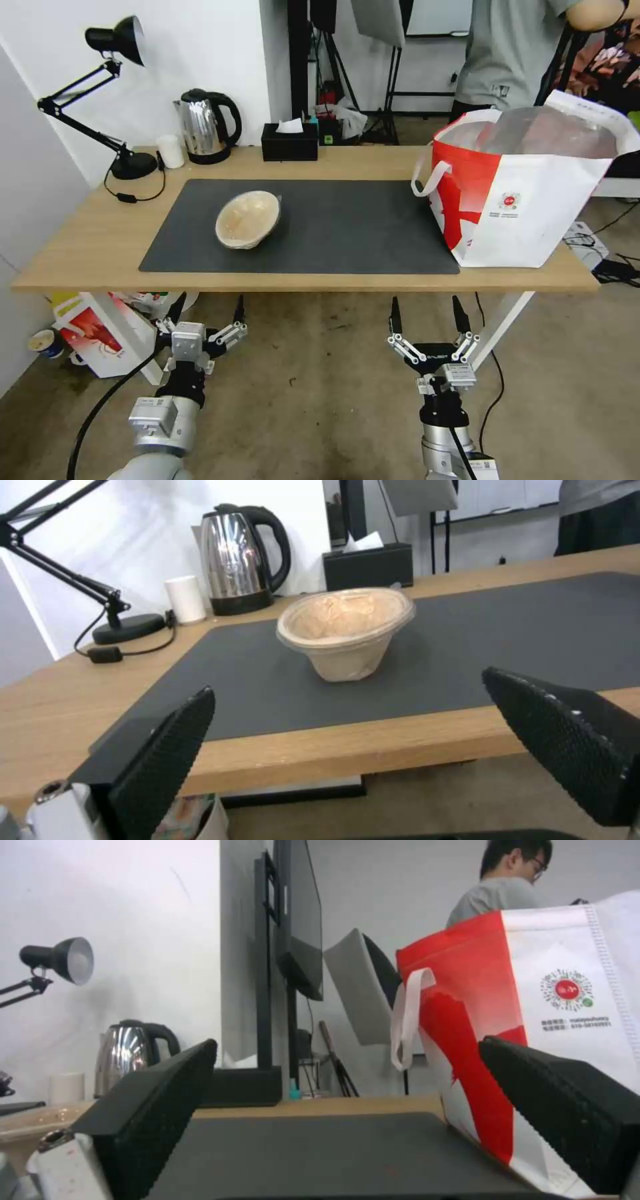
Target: Pick up the trash from the table and place it into the takeout bag.
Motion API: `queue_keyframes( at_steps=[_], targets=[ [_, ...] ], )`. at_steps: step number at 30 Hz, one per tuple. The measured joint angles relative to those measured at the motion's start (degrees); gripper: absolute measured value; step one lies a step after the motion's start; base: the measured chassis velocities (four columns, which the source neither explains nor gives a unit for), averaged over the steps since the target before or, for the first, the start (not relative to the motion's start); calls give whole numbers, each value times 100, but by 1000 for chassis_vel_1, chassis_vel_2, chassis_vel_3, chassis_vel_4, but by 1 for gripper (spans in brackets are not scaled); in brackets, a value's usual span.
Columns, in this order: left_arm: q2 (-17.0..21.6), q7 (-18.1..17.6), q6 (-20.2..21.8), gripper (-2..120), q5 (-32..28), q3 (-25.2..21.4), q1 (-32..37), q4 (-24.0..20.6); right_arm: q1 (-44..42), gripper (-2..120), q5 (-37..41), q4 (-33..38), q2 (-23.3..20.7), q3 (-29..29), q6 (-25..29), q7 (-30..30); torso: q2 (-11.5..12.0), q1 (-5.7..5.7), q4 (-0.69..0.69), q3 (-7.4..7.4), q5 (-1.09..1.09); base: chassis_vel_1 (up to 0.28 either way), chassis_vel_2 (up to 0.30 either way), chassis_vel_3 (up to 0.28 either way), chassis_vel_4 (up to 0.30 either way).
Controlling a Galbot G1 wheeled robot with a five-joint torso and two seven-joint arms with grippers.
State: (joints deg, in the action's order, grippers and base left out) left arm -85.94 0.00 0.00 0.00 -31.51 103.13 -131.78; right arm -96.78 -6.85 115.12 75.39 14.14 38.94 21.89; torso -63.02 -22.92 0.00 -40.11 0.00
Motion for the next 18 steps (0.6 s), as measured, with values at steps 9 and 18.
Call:
queue_keyframes(
  at_steps=[9,18],
  targets=[
    [0,0,0,100,0,0,0,0,26,100,-4,47,-16,4,-10,-23,0,0,0,0,0,0,0,0,0],
    [0,0,0,100,0,0,0,0,4,100,-14,60,-9,-5,-50,-11,0,0,0,0,0,0,0,0,0]
  ],
)
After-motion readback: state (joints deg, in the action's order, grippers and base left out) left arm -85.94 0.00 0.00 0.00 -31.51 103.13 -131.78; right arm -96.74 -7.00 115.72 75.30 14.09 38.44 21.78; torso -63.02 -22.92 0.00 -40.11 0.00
